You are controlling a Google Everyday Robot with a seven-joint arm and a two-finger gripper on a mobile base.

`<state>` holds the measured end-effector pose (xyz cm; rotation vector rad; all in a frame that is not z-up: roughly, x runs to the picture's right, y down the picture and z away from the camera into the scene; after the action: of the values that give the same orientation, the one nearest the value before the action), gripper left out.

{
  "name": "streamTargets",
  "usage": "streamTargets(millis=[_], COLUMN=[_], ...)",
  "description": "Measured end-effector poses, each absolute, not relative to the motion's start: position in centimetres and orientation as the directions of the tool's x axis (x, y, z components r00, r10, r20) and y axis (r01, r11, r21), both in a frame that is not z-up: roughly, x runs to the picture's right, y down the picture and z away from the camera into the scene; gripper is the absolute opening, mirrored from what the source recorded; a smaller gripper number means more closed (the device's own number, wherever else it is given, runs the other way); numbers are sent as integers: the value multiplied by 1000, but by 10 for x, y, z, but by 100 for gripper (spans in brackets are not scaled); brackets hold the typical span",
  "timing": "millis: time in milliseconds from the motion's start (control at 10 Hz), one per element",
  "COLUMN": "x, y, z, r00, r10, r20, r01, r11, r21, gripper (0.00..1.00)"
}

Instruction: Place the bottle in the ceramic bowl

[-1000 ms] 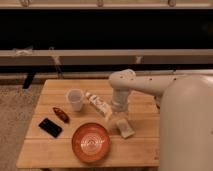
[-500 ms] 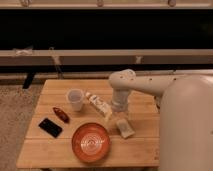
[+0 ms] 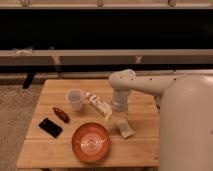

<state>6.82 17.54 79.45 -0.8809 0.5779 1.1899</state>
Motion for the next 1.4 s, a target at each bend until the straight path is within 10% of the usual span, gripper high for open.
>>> streamTargets(millis=[1400], x=[-3], y=[119], z=[848], r00=[640], r10=[558], r20=[-529], r01=[-768], r11=[500], r21=[-401], gripper=[80])
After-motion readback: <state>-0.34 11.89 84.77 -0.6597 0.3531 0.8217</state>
